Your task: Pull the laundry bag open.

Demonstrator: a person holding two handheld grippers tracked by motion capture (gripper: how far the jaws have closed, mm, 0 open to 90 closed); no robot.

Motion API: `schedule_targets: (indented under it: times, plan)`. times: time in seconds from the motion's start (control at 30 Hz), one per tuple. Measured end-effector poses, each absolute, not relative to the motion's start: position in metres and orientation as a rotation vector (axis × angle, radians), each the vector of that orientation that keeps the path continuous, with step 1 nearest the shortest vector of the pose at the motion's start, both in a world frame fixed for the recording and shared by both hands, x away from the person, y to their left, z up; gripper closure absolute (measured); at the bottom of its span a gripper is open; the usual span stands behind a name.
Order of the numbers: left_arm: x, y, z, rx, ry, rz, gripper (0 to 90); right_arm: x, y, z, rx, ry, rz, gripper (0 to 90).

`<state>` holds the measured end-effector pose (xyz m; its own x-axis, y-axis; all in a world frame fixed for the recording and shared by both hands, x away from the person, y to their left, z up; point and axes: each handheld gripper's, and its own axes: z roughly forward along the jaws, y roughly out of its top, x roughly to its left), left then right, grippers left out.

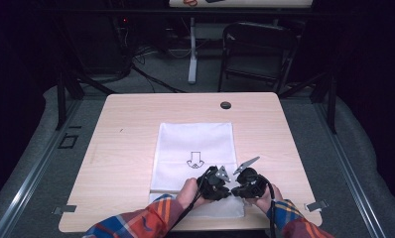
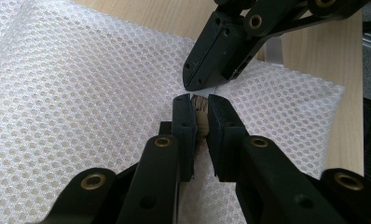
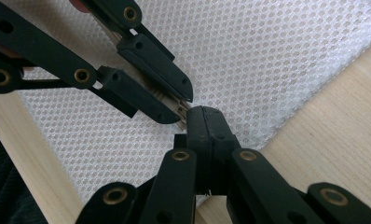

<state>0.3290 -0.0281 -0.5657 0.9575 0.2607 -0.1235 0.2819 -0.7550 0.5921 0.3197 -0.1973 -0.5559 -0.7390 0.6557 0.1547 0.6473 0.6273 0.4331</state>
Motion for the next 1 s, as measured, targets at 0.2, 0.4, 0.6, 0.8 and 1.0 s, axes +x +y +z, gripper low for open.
schedule_targets:
  times: [0.2, 0.4, 0.6, 0.8, 1.0]
  plan:
    - [0.3285, -0.0277, -0.5656, 2.468, 0.374, -0.045, 82.0, 0.3191, -0.1970, -0.5566, 1.158, 2.812, 0.735, 90.0]
    - [0.3291, -0.0272, -0.5654, 2.470, 0.367, -0.041, 82.0, 0.3192, -0.1980, -0.5570, 1.189, 2.809, 0.751, 90.0]
    - [0.3300, -0.0247, -0.5648, 2.478, 0.367, -0.041, 82.1, 0.3192, -0.1990, -0.5578, 1.226, 2.803, 0.784, 90.0]
    - [0.3312, -0.0211, -0.5656, 2.466, 0.370, -0.054, 82.0, 0.3206, -0.1998, -0.5566, 1.214, 2.824, 0.761, 90.0]
    - [0.3312, -0.0205, -0.5648, 2.473, 0.372, -0.053, 82.0, 0.3208, -0.2000, -0.5564, 1.201, 2.830, 0.757, 90.0]
